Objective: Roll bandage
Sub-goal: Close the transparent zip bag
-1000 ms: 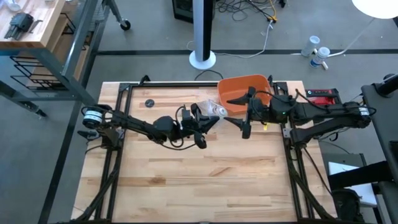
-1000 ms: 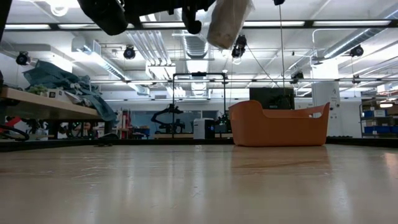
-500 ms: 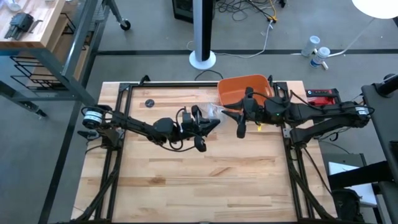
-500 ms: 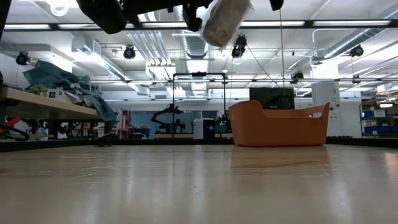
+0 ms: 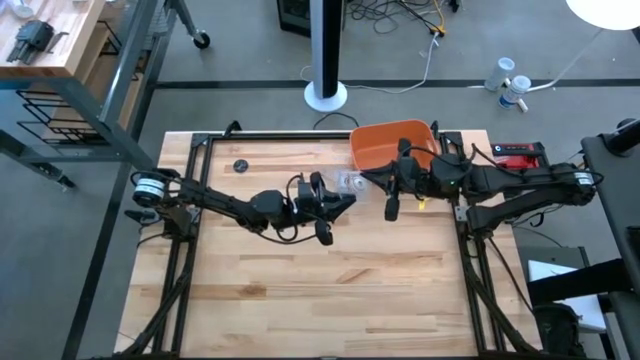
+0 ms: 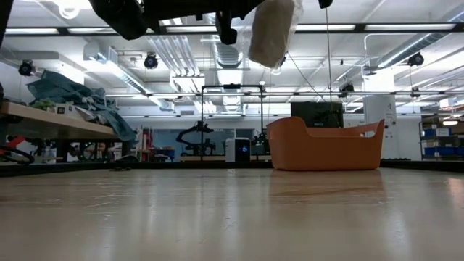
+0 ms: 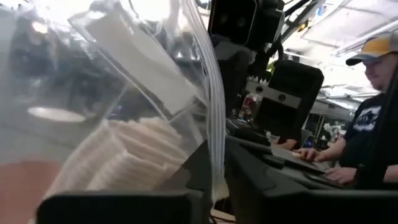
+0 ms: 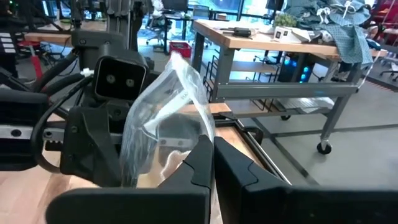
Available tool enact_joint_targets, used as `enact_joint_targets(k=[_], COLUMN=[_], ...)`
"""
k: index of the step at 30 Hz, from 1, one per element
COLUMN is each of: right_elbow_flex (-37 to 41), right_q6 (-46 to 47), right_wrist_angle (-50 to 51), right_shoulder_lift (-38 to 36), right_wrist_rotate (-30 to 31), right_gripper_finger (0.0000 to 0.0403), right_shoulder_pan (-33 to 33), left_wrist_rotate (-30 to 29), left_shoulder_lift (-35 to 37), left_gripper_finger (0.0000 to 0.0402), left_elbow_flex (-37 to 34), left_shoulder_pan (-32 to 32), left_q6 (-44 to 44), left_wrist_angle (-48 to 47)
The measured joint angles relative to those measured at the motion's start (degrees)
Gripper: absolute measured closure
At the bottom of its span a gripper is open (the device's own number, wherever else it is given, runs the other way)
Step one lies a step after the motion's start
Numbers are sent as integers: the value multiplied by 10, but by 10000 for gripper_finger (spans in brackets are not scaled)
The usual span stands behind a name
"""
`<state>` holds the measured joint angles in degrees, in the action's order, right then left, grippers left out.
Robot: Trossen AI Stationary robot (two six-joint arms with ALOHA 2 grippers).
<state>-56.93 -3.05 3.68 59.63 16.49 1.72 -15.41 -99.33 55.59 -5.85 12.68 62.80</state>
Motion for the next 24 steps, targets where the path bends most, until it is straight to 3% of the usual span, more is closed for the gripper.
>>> enact_joint_targets(k=[11,18,24], right_elbow_flex=[0,0,0], right_q6=[-9,-11,-12], right_wrist_angle=[35,112,148], right_shoulder_lift=[-24,-78,-115], right_wrist_rotate=[-1,-34,-56], right_gripper_finger=[403,403,403], right_shoulder_pan=[0,-1,0], left_wrist_rotate=[77,163,160], left_shoulder_lift=[0,20,69], left_gripper_finger=[273,251,245], left_elbow_flex=[0,0,7], left_shoulder_pan=[-4,-6,-20], left_q6=[-2,-7,-113], left_wrist_angle=[-77,-108,-99])
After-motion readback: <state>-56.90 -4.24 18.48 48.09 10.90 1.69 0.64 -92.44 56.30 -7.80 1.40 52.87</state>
